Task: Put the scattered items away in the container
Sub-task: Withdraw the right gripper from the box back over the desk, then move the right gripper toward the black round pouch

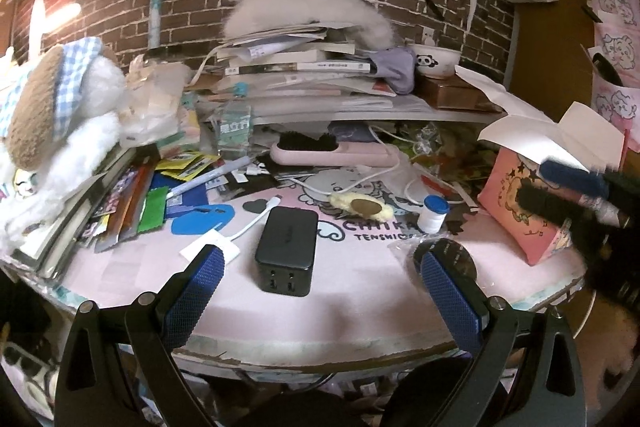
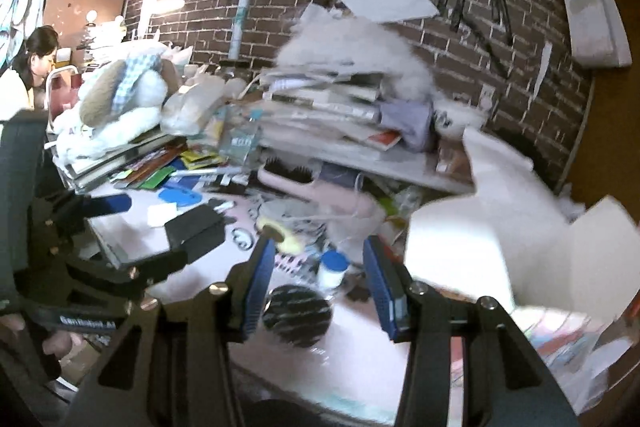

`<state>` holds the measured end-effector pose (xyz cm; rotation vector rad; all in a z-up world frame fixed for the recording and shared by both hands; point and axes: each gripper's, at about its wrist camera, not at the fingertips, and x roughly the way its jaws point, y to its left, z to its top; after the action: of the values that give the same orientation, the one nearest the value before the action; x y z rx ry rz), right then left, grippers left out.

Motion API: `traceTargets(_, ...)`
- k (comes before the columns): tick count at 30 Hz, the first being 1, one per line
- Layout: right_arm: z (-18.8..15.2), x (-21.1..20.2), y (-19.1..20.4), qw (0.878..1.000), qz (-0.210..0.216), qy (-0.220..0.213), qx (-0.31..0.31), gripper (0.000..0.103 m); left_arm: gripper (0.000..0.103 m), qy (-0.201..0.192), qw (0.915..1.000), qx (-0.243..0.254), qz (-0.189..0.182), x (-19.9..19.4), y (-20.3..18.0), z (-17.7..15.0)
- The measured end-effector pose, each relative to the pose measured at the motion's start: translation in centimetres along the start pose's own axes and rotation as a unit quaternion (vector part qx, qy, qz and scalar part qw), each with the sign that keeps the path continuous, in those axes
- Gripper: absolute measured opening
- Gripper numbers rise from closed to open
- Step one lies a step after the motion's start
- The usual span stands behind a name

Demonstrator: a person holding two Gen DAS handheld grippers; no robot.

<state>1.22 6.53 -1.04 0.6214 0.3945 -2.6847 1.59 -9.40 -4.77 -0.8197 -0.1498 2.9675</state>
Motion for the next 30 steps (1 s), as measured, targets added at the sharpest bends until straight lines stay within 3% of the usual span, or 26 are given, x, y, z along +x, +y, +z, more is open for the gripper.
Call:
traceTargets(9, -4.9, 2.6, 0.1, 0.997, 0.007, 0.045, 0.069, 0.043, 0.099, 0.004, 1.0000, 0.000, 0.001, 0.2, 0.1, -0.3)
traceTargets(19, -6.3, 4.4, -0.4, 0.991, 0.036, 0.049, 0.120, 0.044, 0.099, 0.009, 0.9999, 0.006, 0.002, 0.5, 0.3, -0.7)
traceTargets(25, -5.9, 5.2, -0.3, 0.990, 0.028, 0.038, 0.131, 0.085, 0.099, 0.008, 1.0000, 0.000, 0.004, 0.6, 1.1, -0.8)
traceTargets(28, -5.6, 5.5, 0.0, 0.992, 0.007, 0.032, 0.122, 0.098, 0.099, 0.008, 1.0000, -0.001, 0.004, 0.5, 1.3, -0.9)
traceTargets(30, -5.6, 5.9, 0.1, 0.992, -0.004, 0.036, 0.122, 0.099, 0.099, 0.007, 1.0000, 0.001, 0.004, 0.5, 1.4, -0.9)
